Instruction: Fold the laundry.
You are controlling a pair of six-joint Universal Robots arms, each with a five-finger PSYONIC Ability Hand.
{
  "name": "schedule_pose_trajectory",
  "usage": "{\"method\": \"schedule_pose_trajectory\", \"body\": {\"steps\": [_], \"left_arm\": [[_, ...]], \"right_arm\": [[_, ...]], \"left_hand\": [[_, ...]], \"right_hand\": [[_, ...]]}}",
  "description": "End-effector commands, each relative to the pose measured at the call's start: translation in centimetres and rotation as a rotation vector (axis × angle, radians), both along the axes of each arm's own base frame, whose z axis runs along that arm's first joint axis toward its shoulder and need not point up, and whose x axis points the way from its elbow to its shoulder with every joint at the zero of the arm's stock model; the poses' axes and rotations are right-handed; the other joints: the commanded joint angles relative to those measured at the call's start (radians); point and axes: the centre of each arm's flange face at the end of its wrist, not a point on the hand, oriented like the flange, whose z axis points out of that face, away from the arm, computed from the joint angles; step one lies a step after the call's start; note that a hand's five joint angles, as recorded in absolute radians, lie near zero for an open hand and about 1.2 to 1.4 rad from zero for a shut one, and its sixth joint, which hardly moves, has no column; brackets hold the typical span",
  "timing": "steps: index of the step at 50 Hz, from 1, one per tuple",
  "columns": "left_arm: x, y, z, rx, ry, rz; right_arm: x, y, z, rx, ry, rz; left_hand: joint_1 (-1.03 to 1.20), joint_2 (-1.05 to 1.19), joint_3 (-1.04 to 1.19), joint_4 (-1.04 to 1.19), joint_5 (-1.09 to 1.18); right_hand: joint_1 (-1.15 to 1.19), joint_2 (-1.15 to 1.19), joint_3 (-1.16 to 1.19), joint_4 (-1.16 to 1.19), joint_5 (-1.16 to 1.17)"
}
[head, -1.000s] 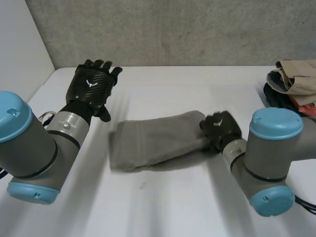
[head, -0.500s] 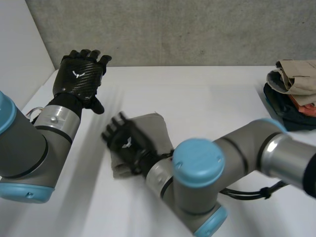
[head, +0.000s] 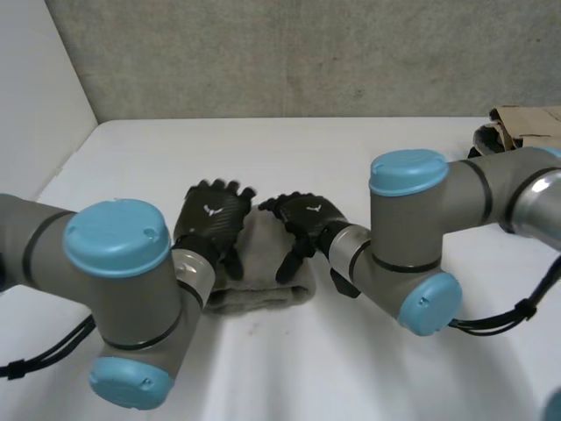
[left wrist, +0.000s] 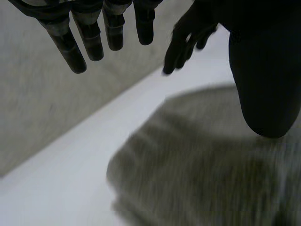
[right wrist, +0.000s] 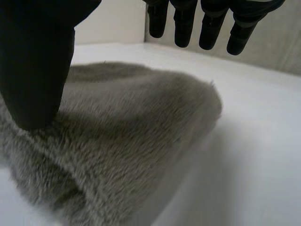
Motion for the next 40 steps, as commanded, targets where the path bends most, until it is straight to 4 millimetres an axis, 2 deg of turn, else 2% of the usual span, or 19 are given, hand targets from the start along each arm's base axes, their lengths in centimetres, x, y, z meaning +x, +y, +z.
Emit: {"method": "schedule_pose_trajectory", "body": {"steps": [1, 9, 13, 14, 18, 19, 20, 21, 23, 24, 26, 28, 31, 36, 40], "left_arm": [[2.1, -1.4, -2.1, 0.095, -0.100, 0.112], [2.9, -1.6, -3.9, 0.171, -0.155, 0.109], [2.6, -1.9, -3.3, 0.166, -0.128, 0.061], [2.5, -2.0, -3.1, 0.162, -0.122, 0.050], [1.6, -2.5, 0.5, 0.076, -0.047, -0.001], [1.3, -2.7, 2.3, 0.034, -0.014, -0.020], [1.2, -2.8, 3.1, 0.014, 0.001, -0.031], [0.9, -3.0, 4.9, -0.029, 0.035, -0.059], [0.7, -3.5, 6.3, -0.063, 0.063, -0.088], [0.6, -3.7, 6.8, -0.075, 0.073, -0.102], [0.5, -4.5, 8.7, -0.116, 0.105, -0.155], [0.3, -4.5, 10.0, -0.131, 0.127, -0.242], [-0.2, -4.2, 10.9, -0.115, 0.143, -0.353], [-1.1, -2.8, 11.5, -0.048, 0.155, -0.544], [-1.4, -2.7, 11.0, -0.017, 0.152, -0.565]], "right_arm": [[0.8, -0.6, -2.0, 0.044, 0.053, 0.004], [0.5, -1.2, -2.2, -0.034, 0.168, -0.012], [0.4, -1.2, -1.1, -0.112, 0.215, 0.006], [0.3, -1.2, 0.1, -0.152, 0.221, 0.007], [-0.4, -0.7, 2.9, -0.243, 0.234, 0.002], [-0.5, -0.5, 3.4, -0.262, 0.235, -0.001], [-0.6, -0.2, 3.8, -0.298, 0.242, -0.003], [-0.6, 0.1, 3.9, -0.315, 0.241, -0.001], [-0.3, 1.2, 4.0, -0.355, 0.242, 0.020], [0.1, 2.8, 3.9, -0.392, 0.244, 0.055], [0.5, 4.5, 3.6, -0.421, 0.244, 0.094], [1.0, 6.8, 2.4, -0.449, 0.249, 0.148], [1.1, 8.2, 0.9, -0.459, 0.255, 0.173], [1.5, 8.9, -1.4, -0.464, 0.266, 0.175], [1.9, 8.8, -2.8, -0.474, 0.271, 0.167]], "left_hand": [[0.026, 0.014, 0.011, 0.017, -0.003], [0.026, 0.014, 0.011, 0.017, -0.003], [0.035, 0.023, 0.019, 0.026, 0.006], [0.032, 0.020, 0.016, 0.023, 0.003], [0.023, 0.011, 0.008, 0.014, -0.006], [0.015, 0.002, -0.001, 0.005, -0.015], [0.012, -0.001, -0.004, 0.002, -0.018], [0.003, -0.009, -0.013, -0.006, -0.026], [0.000, -0.012, -0.016, -0.009, -0.029], [0.000, -0.012, -0.016, -0.009, -0.030], [0.000, -0.012, -0.016, -0.009, -0.030], [0.003, -0.010, -0.013, -0.006, -0.027], [0.003, -0.010, -0.013, -0.006, -0.027], [0.003, -0.010, -0.013, -0.006, -0.027], [0.003, -0.010, -0.013, -0.006, -0.027]], "right_hand": [[-0.047, -0.040, -0.033, -0.031, -0.042], [-0.047, -0.040, -0.033, -0.031, -0.042], [-0.047, -0.040, -0.033, -0.031, -0.042], [-0.047, -0.040, -0.033, -0.031, -0.042], [-0.047, -0.040, -0.033, -0.031, -0.042], [-0.047, -0.040, -0.033, -0.031, -0.042], [-0.047, -0.040, -0.033, -0.031, -0.042], [-0.047, -0.040, -0.033, -0.031, -0.042], [-0.047, -0.040, -0.033, -0.031, -0.042], [-0.047, -0.040, -0.033, -0.031, -0.042], [-0.047, -0.040, -0.033, -0.031, -0.042], [-0.047, -0.040, -0.033, -0.031, -0.042], [-0.047, -0.040, -0.033, -0.031, -0.042], [-0.047, -0.040, -0.033, -0.031, -0.042], [-0.047, -0.040, -0.033, -0.031, -0.042]]}}
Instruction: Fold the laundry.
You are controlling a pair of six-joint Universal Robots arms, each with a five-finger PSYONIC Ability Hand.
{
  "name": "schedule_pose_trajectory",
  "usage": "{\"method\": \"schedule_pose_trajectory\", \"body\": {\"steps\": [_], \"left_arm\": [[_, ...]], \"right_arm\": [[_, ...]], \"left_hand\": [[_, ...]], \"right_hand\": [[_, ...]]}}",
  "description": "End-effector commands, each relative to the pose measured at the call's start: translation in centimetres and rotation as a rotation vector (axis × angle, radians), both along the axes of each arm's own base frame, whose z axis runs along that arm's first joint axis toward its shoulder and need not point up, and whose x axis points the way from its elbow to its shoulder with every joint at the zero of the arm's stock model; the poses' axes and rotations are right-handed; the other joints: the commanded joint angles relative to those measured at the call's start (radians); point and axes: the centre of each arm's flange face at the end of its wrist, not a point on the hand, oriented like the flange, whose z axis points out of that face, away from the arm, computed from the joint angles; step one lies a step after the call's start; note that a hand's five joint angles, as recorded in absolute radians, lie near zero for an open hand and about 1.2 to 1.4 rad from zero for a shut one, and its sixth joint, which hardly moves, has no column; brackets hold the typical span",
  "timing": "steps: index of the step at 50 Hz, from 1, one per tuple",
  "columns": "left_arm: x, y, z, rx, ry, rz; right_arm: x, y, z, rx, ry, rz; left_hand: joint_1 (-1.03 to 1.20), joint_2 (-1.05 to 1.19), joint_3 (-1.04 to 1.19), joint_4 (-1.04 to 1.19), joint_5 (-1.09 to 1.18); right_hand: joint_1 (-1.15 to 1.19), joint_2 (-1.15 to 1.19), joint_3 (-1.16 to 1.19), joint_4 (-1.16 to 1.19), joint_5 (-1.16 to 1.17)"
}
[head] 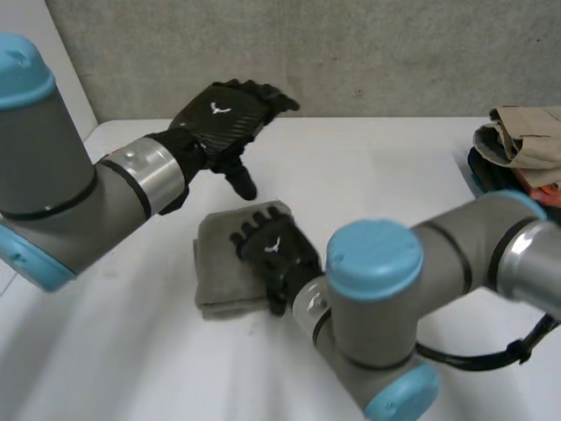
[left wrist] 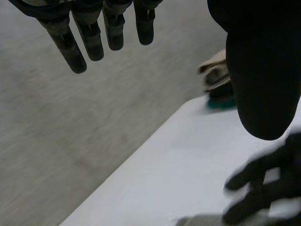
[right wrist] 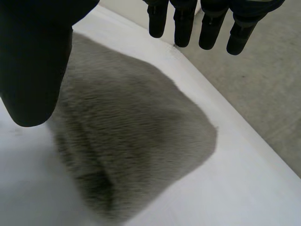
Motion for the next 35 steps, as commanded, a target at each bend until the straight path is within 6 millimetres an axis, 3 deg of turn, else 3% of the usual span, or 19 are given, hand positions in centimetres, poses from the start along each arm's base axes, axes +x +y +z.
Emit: {"method": "schedule_pose_trajectory", "body": {"steps": [1, 11, 24, 28, 33, 35], "left_arm": [[-0.8, 0.9, -0.6, 0.070, -0.020, -0.130], [-1.2, 1.1, -1.8, 0.098, -0.035, -0.142], [-1.2, 1.0, -1.6, 0.095, -0.030, -0.139], [-1.2, 1.0, -1.7, 0.096, -0.031, -0.139], [-1.1, 0.9, -1.8, 0.103, -0.032, -0.136], [-1.0, 0.8, -1.8, 0.102, -0.033, -0.133]], "right_arm": [[0.8, 0.2, -3.2, -0.010, 0.011, -0.007], [1.9, -0.9, -5.2, -0.136, 0.028, 0.016], [3.0, -1.9, -4.8, -0.207, -0.027, 0.005], [3.4, -2.2, -5.3, -0.207, -0.029, 0.009], [4.1, -2.8, -5.4, -0.218, -0.048, 0.002], [4.3, -3.2, -4.9, -0.229, -0.062, -0.006]], "left_hand": [[0.006, -0.009, -0.013, -0.006, -0.026], [0.003, -0.012, -0.016, -0.009, -0.029], [0.003, -0.012, -0.016, -0.009, -0.029], [0.003, -0.012, -0.016, -0.009, -0.029], [0.003, -0.012, -0.016, -0.009, -0.029], [0.003, -0.012, -0.016, -0.009, -0.029]], "right_hand": [[-0.047, -0.040, -0.033, -0.031, -0.040], [0.031, 0.038, 0.044, 0.046, 0.037], [0.262, 0.270, 0.276, 0.278, 0.269], [0.447, 0.455, 0.461, 0.463, 0.454], [1.116, 1.123, 1.130, 1.132, 1.123], [1.175, 1.182, 1.188, 1.190, 1.181]]}}
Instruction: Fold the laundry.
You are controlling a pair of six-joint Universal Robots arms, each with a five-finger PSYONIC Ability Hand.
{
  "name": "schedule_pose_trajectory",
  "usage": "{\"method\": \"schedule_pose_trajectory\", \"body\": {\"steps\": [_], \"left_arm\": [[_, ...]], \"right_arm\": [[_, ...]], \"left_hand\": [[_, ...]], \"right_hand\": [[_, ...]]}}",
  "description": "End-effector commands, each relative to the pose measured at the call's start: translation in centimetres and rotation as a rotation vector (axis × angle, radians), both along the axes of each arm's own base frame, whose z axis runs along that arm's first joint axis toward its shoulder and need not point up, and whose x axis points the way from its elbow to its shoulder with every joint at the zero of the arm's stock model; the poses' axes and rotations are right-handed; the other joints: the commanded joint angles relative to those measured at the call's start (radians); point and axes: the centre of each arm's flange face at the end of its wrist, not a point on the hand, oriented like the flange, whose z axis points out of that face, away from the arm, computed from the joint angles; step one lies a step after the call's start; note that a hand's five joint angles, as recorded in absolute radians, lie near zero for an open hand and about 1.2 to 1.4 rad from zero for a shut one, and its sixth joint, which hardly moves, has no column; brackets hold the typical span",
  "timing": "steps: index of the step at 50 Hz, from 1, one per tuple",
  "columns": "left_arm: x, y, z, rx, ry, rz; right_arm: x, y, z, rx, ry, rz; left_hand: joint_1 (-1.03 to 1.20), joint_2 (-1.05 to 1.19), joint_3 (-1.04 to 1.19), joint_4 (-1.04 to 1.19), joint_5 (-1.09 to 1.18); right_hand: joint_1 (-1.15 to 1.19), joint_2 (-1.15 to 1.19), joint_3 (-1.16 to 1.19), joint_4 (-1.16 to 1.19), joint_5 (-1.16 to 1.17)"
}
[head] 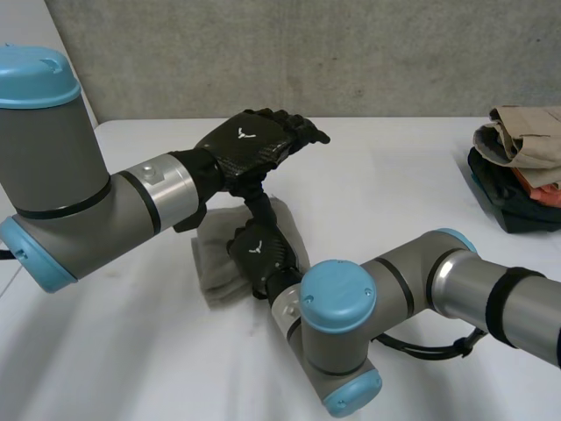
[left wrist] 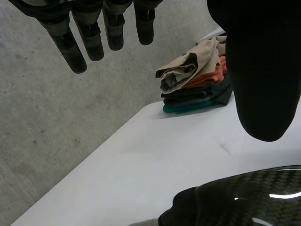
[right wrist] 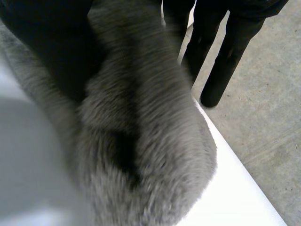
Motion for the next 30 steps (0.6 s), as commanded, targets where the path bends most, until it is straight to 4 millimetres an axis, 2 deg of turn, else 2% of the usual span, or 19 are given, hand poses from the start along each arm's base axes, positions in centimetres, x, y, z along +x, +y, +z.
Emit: {"method": "schedule_pose_trajectory", "body": {"steps": [1, 11, 15, 19, 20, 22, 23, 26, 28, 30], "left_arm": [[0.2, -0.2, -0.1, 0.005, -0.002, 0.007], [0.3, -0.4, 0.3, -0.007, 0.004, 0.014], [0.4, -0.4, 0.7, -0.018, 0.010, 0.014], [0.3, -0.4, 1.3, -0.035, 0.018, 0.014], [0.4, -0.5, 1.6, -0.043, 0.024, 0.019], [0.5, -0.6, 2.1, -0.049, 0.035, 0.023], [0.5, -0.7, 2.3, -0.051, 0.042, 0.027], [0.7, -0.7, 3.2, -0.048, 0.074, 0.032], [0.6, -0.8, 3.9, -0.043, 0.104, 0.034], [0.6, -0.9, 4.3, -0.044, 0.116, 0.034]], "right_arm": [[0.7, -1.1, 0.7, -0.023, -0.035, -0.016], [-0.2, -2.0, 2.3, -0.017, -0.034, -0.042], [-1.7, -3.6, 4.1, -0.013, -0.044, -0.094], [-3.6, -6.2, 7.8, -0.051, -0.116, -0.160], [-4.4, -7.3, 9.5, -0.078, -0.147, -0.183], [-5.3, -8.5, 11.1, -0.111, -0.176, -0.211], [-6.2, -9.7, 12.4, -0.139, -0.197, -0.240], [-7.3, -11.5, 14.6, -0.199, -0.242, -0.274], [-8.8, -14.0, 17.5, -0.292, -0.307, -0.306], [-10.6, -15.9, 19.4, -0.360, -0.350, -0.343]], "left_hand": [[0.003, -0.012, -0.016, -0.009, -0.029], [0.006, -0.010, -0.013, -0.006, -0.026], [0.003, -0.012, -0.016, -0.009, -0.029], [0.003, -0.012, -0.016, -0.009, -0.029], [0.003, -0.012, -0.016, -0.009, -0.029], [0.003, -0.012, -0.016, -0.009, -0.029], [0.003, -0.012, -0.016, -0.009, -0.029], [0.003, -0.012, -0.016, -0.009, -0.029], [0.003, -0.012, -0.016, -0.009, -0.029], [0.003, -0.012, -0.016, -0.009, -0.029]], "right_hand": [[0.419, 0.362, 0.372, 0.372, 0.416], [0.419, 0.362, 0.372, 0.372, 0.416], [0.419, 0.362, 0.372, 0.372, 0.416], [0.419, 0.362, 0.372, 0.372, 0.416], [0.419, 0.362, 0.372, 0.372, 0.416], [0.419, 0.362, 0.372, 0.372, 0.416], [0.419, 0.362, 0.372, 0.372, 0.416], [0.419, 0.362, 0.372, 0.372, 0.416], [0.419, 0.362, 0.372, 0.372, 0.416], [0.419, 0.362, 0.372, 0.372, 0.416]]}}
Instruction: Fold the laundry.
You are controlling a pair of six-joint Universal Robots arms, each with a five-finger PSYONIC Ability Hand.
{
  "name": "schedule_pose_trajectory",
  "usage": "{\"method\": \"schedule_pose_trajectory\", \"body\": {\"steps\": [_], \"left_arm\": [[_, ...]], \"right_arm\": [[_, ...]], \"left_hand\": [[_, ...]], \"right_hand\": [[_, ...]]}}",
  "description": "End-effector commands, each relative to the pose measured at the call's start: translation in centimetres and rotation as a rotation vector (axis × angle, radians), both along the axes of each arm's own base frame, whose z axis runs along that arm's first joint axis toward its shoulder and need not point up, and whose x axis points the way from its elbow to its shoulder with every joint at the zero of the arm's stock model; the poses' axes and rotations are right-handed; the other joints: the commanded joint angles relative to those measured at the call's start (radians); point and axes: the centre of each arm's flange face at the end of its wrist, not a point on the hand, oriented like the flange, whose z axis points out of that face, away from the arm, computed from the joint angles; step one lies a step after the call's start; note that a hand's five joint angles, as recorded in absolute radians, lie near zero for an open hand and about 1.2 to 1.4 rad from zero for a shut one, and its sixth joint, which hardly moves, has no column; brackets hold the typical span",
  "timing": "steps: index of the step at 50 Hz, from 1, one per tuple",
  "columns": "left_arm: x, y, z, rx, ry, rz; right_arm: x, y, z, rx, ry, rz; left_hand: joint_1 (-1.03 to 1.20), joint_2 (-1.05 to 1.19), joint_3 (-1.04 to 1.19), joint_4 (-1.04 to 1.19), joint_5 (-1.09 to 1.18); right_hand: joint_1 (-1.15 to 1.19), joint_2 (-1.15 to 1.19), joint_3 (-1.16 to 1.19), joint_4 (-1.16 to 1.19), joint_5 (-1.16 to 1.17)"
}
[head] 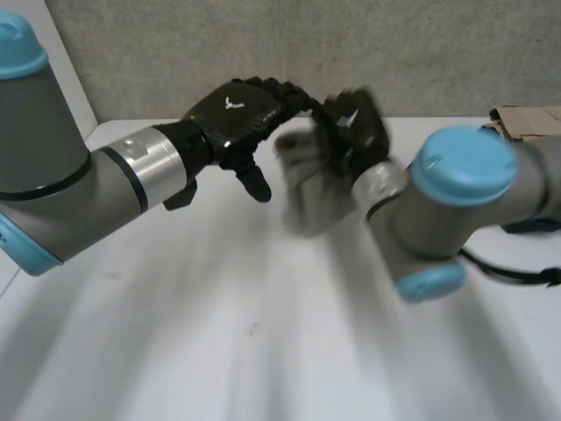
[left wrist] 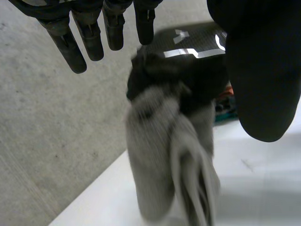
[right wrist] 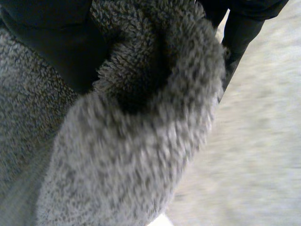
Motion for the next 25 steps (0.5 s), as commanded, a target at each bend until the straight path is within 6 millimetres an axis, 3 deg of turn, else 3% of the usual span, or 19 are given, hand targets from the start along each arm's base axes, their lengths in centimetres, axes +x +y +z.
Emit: {"method": "schedule_pose_trajectory", "body": {"steps": [1, 3, 6, 7, 10, 11, 13, 14, 16, 18, 21, 22, 25], "left_arm": [[0.0, -0.2, 1.4, 0.000, 0.059, 0.002], [0.0, -0.2, 1.5, -0.003, 0.062, 0.002], [-0.1, -0.1, 1.5, -0.004, 0.063, -0.001], [-0.1, -0.1, 1.5, -0.001, 0.063, -0.001], [-0.2, 0.0, 1.4, 0.003, 0.061, -0.002], [-0.2, 0.1, 1.3, 0.004, 0.060, -0.004], [-0.2, 0.1, 1.3, 0.006, 0.059, -0.005], [-0.3, 0.2, 1.3, 0.006, 0.059, -0.007], [-0.3, 0.2, 1.2, 0.006, 0.059, -0.008], [-0.3, 0.3, 1.2, 0.006, 0.059, -0.010], [-0.5, 0.4, 1.2, 0.009, 0.060, -0.014], [-0.5, 0.5, 1.2, 0.009, 0.060, -0.017], [-0.8, 0.8, 1.0, 0.014, 0.057, -0.026]], "right_arm": [[-4.5, -5.6, 6.1, -0.209, -0.118, -0.109], [-7.1, -7.6, 8.4, -0.296, -0.158, -0.159], [-10.3, -9.8, 10.3, -0.368, -0.189, -0.218], [-12.3, -11.0, 10.8, -0.392, -0.202, -0.247], [-15.7, -12.9, 11.5, -0.418, -0.222, -0.284], [-18.0, -14.1, 11.4, -0.417, -0.232, -0.301], [-20.4, -15.4, 11.0, -0.411, -0.245, -0.311], [-22.7, -16.8, 9.8, -0.389, -0.254, -0.318], [-24.8, -18.2, 7.9, -0.355, -0.259, -0.323], [-26.8, -19.7, 4.7, -0.298, -0.252, -0.314], [-27.8, -20.8, 1.2, -0.242, -0.232, -0.294], [-28.5, -21.2, -1.1, -0.207, -0.220, -0.294], [-31.0, -21.7, -3.7, -0.169, -0.213, -0.329]], "left_hand": [[0.003, -0.012, -0.016, -0.009, -0.029], [0.003, -0.012, -0.016, -0.009, -0.029], [0.003, -0.012, -0.016, -0.009, -0.029], [0.003, -0.012, -0.016, -0.009, -0.029], [0.003, -0.012, -0.016, -0.009, -0.029], [0.003, -0.012, -0.016, -0.009, -0.029], [0.003, -0.012, -0.016, -0.009, -0.029], [0.003, -0.012, -0.016, -0.009, -0.029], [0.003, -0.012, -0.016, -0.009, -0.029], [0.003, -0.012, -0.016, -0.009, -0.029], [0.003, -0.012, -0.016, -0.009, -0.029], [0.006, -0.010, -0.013, -0.006, -0.026], [0.006, -0.010, -0.013, -0.006, -0.026]], "right_hand": [[0.369, 0.258, 0.235, 0.200, 0.286], [0.369, 0.258, 0.235, 0.200, 0.286], [0.369, 0.258, 0.235, 0.200, 0.286], [0.369, 0.258, 0.235, 0.200, 0.286], [0.369, 0.258, 0.235, 0.200, 0.286], [0.369, 0.258, 0.235, 0.200, 0.286], [0.369, 0.258, 0.235, 0.200, 0.286], [0.369, 0.258, 0.235, 0.200, 0.286], [0.369, 0.258, 0.235, 0.200, 0.286], [0.369, 0.258, 0.235, 0.200, 0.286], [0.369, 0.258, 0.235, 0.200, 0.286], [0.369, 0.258, 0.235, 0.200, 0.286], [0.369, 0.258, 0.235, 0.200, 0.286]]}}
